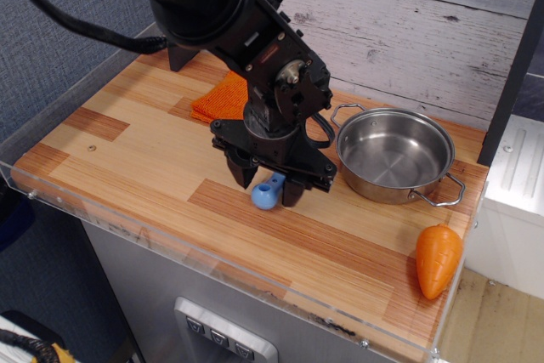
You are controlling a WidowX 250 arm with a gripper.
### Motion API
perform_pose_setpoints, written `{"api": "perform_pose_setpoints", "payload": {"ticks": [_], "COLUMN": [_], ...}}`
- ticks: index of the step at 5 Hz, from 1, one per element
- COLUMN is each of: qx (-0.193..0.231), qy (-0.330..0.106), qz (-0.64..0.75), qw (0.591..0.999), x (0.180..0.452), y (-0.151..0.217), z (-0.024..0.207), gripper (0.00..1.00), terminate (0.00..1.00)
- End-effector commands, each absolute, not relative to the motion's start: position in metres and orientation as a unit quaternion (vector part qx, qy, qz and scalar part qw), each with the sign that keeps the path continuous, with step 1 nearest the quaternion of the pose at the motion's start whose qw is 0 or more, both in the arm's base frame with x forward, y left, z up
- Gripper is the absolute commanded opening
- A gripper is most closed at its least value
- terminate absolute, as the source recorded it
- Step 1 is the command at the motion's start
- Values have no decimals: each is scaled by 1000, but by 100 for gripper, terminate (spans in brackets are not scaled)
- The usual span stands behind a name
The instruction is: Place the spoon on top of the orange cloth.
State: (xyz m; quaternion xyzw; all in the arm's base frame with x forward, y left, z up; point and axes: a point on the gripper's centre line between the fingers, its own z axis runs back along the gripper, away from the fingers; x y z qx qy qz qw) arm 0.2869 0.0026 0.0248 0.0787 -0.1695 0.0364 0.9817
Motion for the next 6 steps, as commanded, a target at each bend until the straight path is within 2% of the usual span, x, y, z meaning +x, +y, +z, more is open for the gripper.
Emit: {"api": "perform_pose_setpoints", "payload": {"ticks": [1,3,5,6], "qx": [85,82,80,81], "qy": [-181,-182,-238,-265], "qz": [47,81,126,147], "qw": [979,977,960,950], "x": [296,304,318,313], "y": [9,22,39,47], "z": [32,37,94,123], "gripper": [0,0,0,0], "terminate": [0,0,0,0]}}
